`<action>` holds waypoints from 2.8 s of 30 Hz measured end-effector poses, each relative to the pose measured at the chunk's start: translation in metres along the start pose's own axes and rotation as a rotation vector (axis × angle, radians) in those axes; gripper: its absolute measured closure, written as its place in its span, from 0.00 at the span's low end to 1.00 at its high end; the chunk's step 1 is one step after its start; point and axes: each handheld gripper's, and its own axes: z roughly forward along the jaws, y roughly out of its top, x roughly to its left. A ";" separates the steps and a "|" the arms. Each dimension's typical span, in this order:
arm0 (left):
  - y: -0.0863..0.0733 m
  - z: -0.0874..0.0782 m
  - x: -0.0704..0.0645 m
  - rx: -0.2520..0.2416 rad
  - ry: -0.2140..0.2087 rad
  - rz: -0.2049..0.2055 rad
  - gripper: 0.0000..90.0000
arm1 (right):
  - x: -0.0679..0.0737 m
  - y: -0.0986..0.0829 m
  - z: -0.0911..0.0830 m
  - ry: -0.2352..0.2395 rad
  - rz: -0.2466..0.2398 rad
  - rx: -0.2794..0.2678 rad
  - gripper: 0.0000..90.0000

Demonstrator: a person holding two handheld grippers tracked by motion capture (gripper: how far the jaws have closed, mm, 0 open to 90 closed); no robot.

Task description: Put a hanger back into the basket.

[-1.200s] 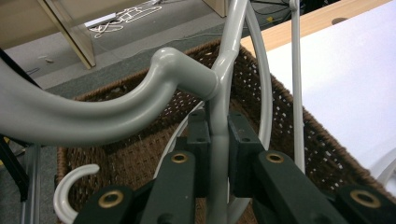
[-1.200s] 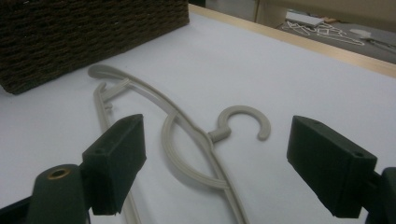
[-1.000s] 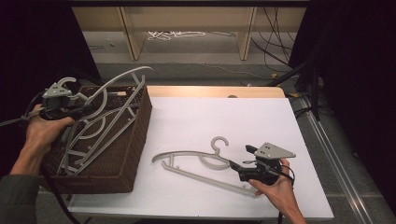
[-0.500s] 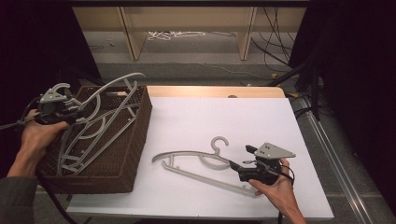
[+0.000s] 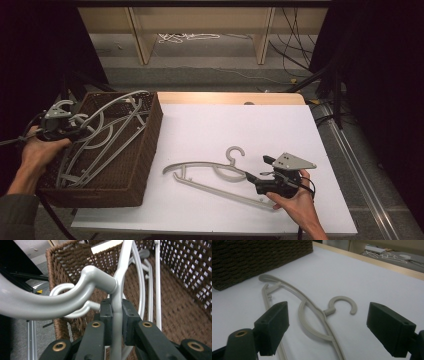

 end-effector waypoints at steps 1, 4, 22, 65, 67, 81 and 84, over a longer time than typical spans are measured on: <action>0.000 0.001 -0.001 0.001 -0.004 0.001 0.91 | 0.000 0.000 0.000 -0.001 0.000 0.001 0.21; 0.001 0.005 -0.003 0.016 0.005 0.017 0.91 | 0.000 0.000 0.000 0.001 -0.002 -0.001 0.21; 0.001 0.039 -0.025 0.124 0.024 0.098 0.90 | 0.000 -0.001 0.001 0.005 -0.004 0.009 0.21; 0.037 -0.038 -0.096 -0.330 -0.076 -0.219 0.23 | 0.000 -0.002 0.002 0.004 -0.002 0.008 0.21; 0.038 -0.041 -0.108 -0.352 -0.100 -0.216 0.22 | 0.000 -0.002 0.001 0.001 -0.005 0.018 0.21; 0.036 -0.053 -0.163 -0.440 -0.234 -0.179 0.21 | 0.001 -0.001 0.003 0.010 -0.003 0.010 0.21; 0.034 -0.051 -0.172 -0.454 -0.257 -0.175 0.20 | 0.001 -0.001 0.004 0.018 -0.001 0.009 0.21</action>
